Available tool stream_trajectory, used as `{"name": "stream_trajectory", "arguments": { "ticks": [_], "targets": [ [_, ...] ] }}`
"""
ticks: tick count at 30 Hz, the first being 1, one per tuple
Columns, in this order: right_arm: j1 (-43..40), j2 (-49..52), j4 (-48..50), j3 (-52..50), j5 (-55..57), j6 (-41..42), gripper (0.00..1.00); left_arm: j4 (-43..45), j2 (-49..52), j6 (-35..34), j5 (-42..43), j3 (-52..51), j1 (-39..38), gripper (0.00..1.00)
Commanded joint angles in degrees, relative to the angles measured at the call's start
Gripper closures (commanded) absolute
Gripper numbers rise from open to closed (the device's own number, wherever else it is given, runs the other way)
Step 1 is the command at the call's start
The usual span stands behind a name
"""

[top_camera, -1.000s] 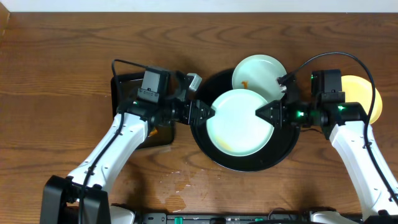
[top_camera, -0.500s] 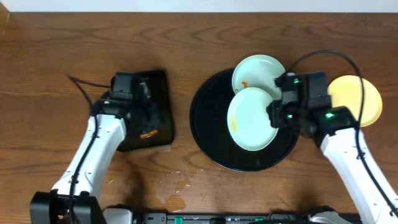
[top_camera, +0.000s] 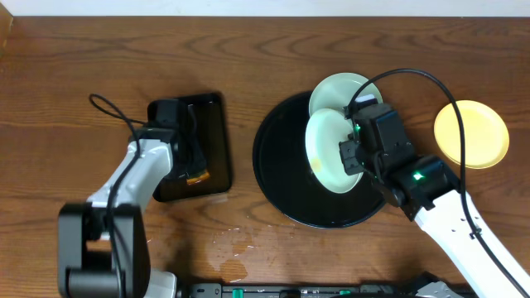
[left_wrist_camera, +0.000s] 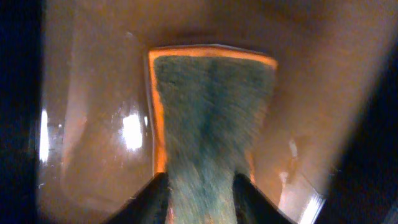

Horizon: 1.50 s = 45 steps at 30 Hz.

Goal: Clean dirty plates on tray and stack at the side
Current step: 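Grasp the sponge in the black tray with left gripper, then wipe the tilted pale green plate with the sponge while right gripper holds it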

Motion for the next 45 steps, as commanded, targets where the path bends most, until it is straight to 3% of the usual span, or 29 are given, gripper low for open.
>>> {"name": "stream_trajectory", "arguments": {
  "ticks": [1,5,11,20,24,28,31,34,40,45],
  "targets": [
    [0.52,-1.01,0.09,2.05,2.58,0.85,0.99,1.66,2.97,-0.24,-1.9,-0.39,0.24,0.8],
    [0.55,-1.01,-0.2,2.05,2.56,0.87,0.99,3.17,3.52,0.98,-1.64,-0.37,0.24,0.92],
    [0.55,-1.01,-0.44,2.05,2.58,0.85,0.99,2.23,2.05,4.74,5.33,1.05,0.26,0.92],
    [0.55,-0.98,-0.57,2.05,2.56,0.9,0.99,1.05,-9.62,4.52,5.84,2.8,0.24,0.93],
    [0.55,-0.98,-0.59,2.05,2.56,1.09,0.99,0.63,-9.77,3.85,6.05,2.8,0.17,0.93],
    [0.55,-0.98,-0.72,2.05,2.56,1.09,0.99,1.79,-9.73,3.41,11.63,2.78,0.09,0.93],
    [0.55,-0.98,-0.74,2.05,2.54,1.09,0.99,1.79,-9.73,1.31,9.38,2.78,0.09,0.93],
    [0.55,-0.98,-0.83,2.05,2.54,1.09,0.99,3.45,-9.75,0.79,16.96,2.8,0.09,0.93],
    [0.55,-0.98,-0.96,2.05,2.1,1.92,0.99,15.91,-9.75,-5.7,42.91,2.8,-2.64,0.93],
    [0.59,-0.94,-1.46,2.05,1.68,1.92,0.99,27.67,-9.53,-9.9,43.89,2.8,-11.87,0.92]
  ]
}}
